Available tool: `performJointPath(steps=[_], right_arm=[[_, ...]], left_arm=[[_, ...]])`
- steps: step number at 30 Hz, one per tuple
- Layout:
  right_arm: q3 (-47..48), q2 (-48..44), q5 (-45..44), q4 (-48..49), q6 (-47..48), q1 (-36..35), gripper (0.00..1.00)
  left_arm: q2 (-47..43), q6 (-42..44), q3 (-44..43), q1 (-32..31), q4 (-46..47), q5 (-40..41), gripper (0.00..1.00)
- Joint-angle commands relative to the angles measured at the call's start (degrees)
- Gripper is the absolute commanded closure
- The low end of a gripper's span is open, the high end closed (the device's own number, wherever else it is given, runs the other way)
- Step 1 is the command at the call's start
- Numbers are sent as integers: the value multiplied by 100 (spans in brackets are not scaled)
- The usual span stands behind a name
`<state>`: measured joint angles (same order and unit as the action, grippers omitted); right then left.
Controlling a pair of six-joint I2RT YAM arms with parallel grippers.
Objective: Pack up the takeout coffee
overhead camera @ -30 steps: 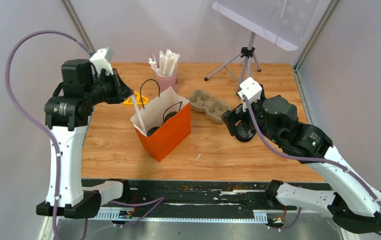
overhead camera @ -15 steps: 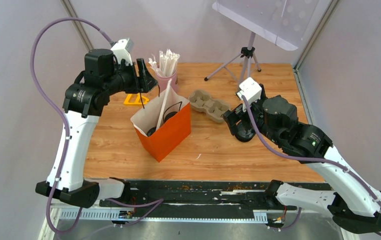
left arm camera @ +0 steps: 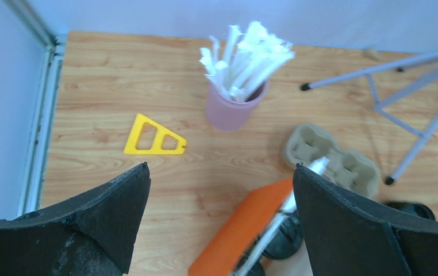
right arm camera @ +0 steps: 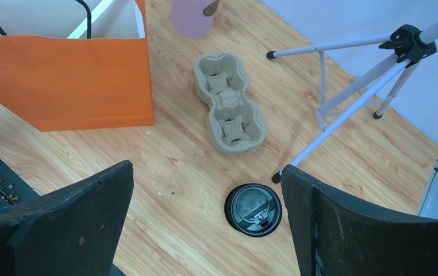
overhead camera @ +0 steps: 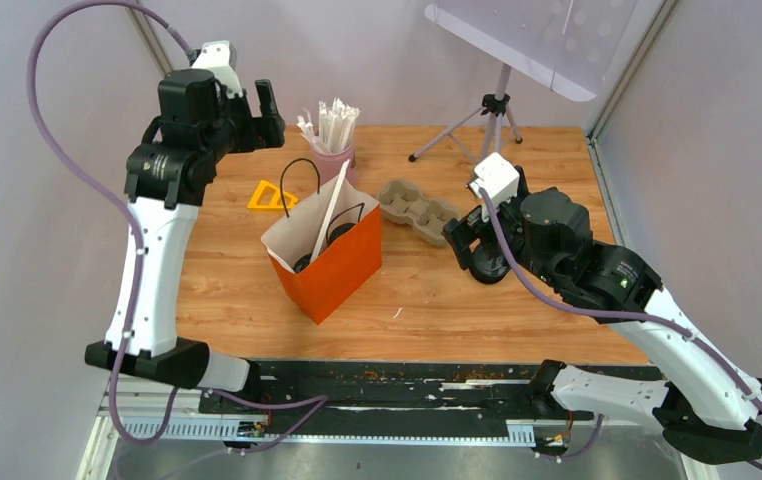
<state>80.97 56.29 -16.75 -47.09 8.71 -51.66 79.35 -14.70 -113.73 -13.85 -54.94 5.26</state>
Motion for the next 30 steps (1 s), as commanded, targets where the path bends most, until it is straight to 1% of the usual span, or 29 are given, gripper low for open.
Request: performJointPath(steps=[1, 3, 5, 7, 11, 16, 19, 22, 26, 28, 30], right_arm=[[230, 28, 100, 12, -145, 14, 0], [226, 39, 119, -24, -148, 13, 0], [235, 60, 100, -66, -150, 15, 0], [255, 93, 98, -108, -146, 11, 0], [368, 204, 109, -202, -150, 12, 0], [508, 356, 144, -247, -225, 15, 0], [559, 432, 146, -265, -281, 14, 0], [597, 518, 139, -285, -289, 14, 0], [608, 629, 127, -252, -219, 15, 0], [631, 693, 120, -226, -172, 18, 0], [668, 759, 114, -203, -145, 11, 0]], left_arm=[[495, -296, 451, 792, 744, -508, 0], [669, -481, 643, 972, 1240, -881, 3], [898, -543, 746, 990, 1695, -1015, 8], [1205, -571, 701, 993, 2064, -1290, 13], [1972, -672, 447, 992, 2502, -1649, 23], [2625, -833, 364, 995, 3285, -2067, 38], [2971, -813, 125, 996, 3391, -2073, 42], [3260, -722, -108, 996, 3394, -2157, 44], [3430, -815, -61, 995, 3696, -2495, 48], [3483, -861, -33, 996, 3693, -2529, 50], [3498, -867, 33, 991, 3706, -2532, 51]])
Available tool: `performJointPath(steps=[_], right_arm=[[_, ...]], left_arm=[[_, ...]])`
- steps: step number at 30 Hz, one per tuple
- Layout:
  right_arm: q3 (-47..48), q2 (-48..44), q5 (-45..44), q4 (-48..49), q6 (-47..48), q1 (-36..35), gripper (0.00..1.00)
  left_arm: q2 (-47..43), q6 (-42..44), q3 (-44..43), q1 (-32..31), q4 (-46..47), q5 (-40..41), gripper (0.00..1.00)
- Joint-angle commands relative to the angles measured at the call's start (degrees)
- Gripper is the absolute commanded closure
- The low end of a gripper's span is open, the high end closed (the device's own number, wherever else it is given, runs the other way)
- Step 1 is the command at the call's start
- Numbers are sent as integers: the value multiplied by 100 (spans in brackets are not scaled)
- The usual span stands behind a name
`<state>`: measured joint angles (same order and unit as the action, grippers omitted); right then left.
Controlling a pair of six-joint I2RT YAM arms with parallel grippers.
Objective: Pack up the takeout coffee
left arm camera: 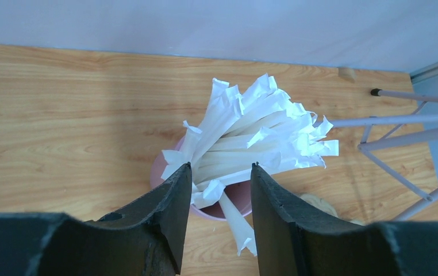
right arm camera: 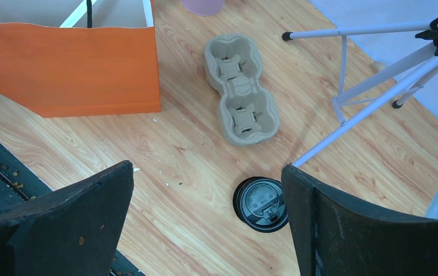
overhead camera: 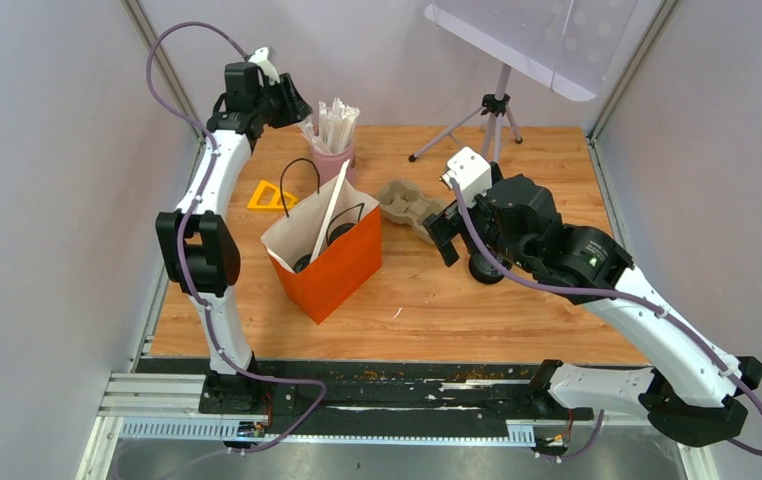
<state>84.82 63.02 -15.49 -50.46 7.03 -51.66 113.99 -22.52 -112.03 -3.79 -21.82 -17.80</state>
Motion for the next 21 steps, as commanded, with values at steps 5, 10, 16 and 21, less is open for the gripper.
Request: performJointPath(steps=[5, 10, 16, 21], right_arm=[[276, 148, -6, 223, 85, 15, 0], [238, 141, -42, 254, 97, 13, 0], [194, 109, -43, 271, 97, 15, 0], [121, 24, -77, 275, 81, 14, 0]], left_arm=[[67, -72, -98, -20, 349, -276, 54], [33, 113, -32, -32, 185, -235, 57], [-42, 213, 118, -36, 140, -215, 58], [-48, 228, 175, -49, 117, -287, 59]])
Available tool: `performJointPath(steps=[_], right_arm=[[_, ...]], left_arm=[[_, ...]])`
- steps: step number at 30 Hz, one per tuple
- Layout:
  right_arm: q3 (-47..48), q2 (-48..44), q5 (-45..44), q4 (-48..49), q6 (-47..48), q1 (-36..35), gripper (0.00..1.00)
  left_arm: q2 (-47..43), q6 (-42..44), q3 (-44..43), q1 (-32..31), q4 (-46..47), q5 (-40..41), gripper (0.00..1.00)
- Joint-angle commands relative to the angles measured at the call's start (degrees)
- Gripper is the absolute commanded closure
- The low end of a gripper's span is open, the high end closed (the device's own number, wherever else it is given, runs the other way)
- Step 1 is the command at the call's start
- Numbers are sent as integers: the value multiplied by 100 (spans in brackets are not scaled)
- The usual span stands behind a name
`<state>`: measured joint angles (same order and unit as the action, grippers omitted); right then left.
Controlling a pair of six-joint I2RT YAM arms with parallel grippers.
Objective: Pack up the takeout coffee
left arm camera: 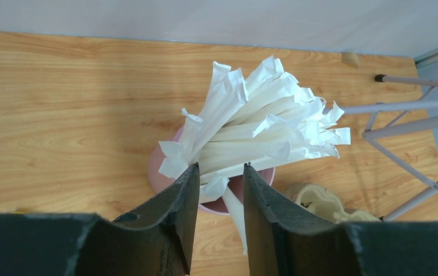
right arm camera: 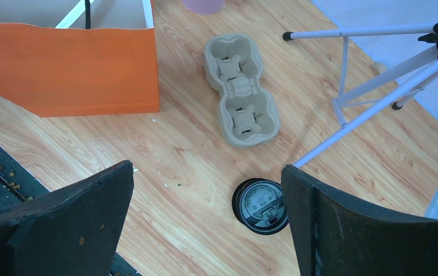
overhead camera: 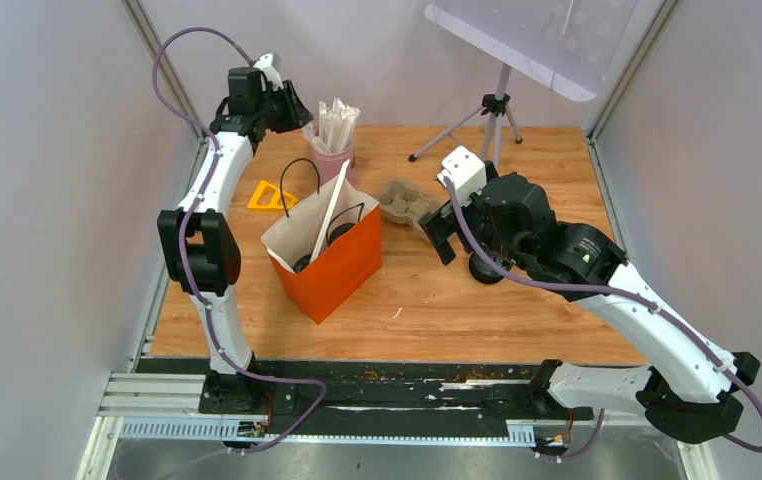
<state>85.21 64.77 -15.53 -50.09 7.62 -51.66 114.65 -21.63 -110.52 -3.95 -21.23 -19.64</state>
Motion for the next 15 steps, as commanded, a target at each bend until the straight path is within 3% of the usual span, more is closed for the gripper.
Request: performJointPath(steps=[1, 15], right_arm=[[71, -164, -77, 236, 14, 15, 0], [30, -363, -117, 134, 11, 13, 0]], left_arm=[[-126, 151, 44, -39, 46, -92, 59], [-134, 295, 36, -106, -75, -51, 62]])
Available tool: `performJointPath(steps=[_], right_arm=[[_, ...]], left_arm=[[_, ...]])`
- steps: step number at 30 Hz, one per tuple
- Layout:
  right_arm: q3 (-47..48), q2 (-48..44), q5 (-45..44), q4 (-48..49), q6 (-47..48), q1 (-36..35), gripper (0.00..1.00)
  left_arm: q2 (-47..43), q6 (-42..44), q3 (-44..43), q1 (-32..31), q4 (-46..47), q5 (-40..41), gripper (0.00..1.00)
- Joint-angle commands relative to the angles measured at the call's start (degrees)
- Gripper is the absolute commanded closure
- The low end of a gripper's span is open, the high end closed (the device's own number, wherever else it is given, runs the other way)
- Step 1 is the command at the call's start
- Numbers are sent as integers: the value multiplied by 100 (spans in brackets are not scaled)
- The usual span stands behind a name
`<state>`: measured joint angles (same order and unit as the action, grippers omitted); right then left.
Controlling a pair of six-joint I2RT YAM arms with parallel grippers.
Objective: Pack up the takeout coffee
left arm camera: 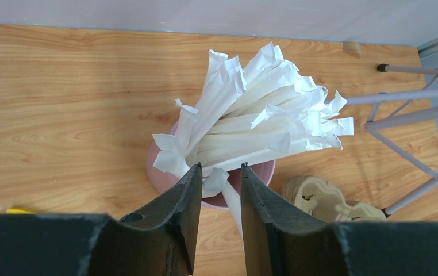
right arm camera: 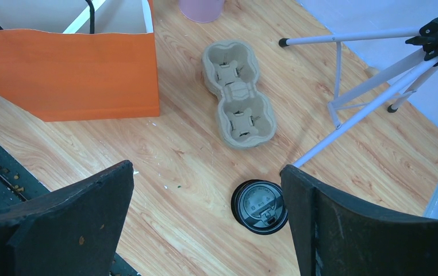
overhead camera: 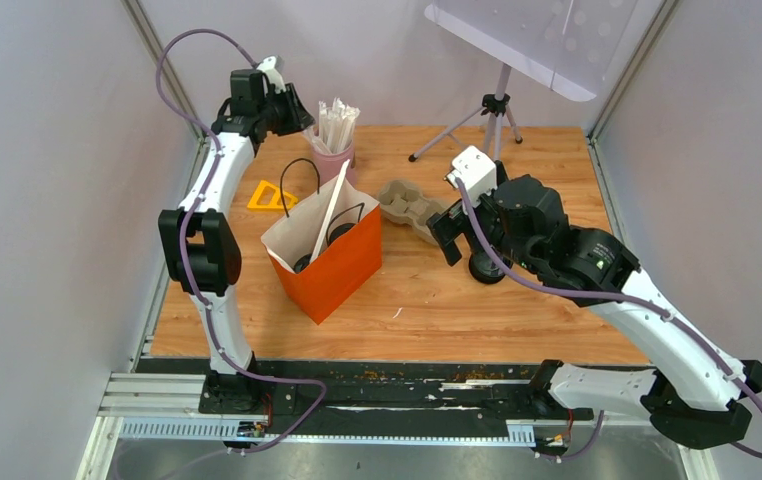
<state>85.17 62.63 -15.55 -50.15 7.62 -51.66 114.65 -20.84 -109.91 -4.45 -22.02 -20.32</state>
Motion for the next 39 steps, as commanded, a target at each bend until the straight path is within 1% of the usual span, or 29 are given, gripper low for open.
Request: performJointPath(steps=[1, 4, 7, 11, 14, 16, 25, 32, 39], right_arm=[[53, -158, -131, 115, 24, 15, 0], [71, -200, -239, 57, 54, 15, 0], [45, -278, -292, 44, 56, 15, 0], [-21, -392, -303, 31, -17, 15, 0], [-45, -446, -305, 23, -73, 15, 0], [-52, -470, -306, 27, -87, 12, 0], [-57, -611, -331, -5, -161, 15, 0], [-302, -733, -311, 64, -236, 15, 0], [-350, -626, -183, 413, -265, 13, 0]], left_arm=[[-136, 253, -29, -61, -6, 23, 61], [-84, 351, -6, -80, -21, 37, 60], [-57, 395, -4, -83, -51, 17, 62], [-136, 421, -69, -91, -65, 60, 75], [-195, 454, -206, -91, -108, 158, 91], [-197, 460, -325, -93, -134, 192, 100], [-430, 377, -591, -91, -278, 359, 100], [-568, 349, -997, -91, -804, 576, 100], [-891, 178, -1772, -102, -1462, 810, 100]])
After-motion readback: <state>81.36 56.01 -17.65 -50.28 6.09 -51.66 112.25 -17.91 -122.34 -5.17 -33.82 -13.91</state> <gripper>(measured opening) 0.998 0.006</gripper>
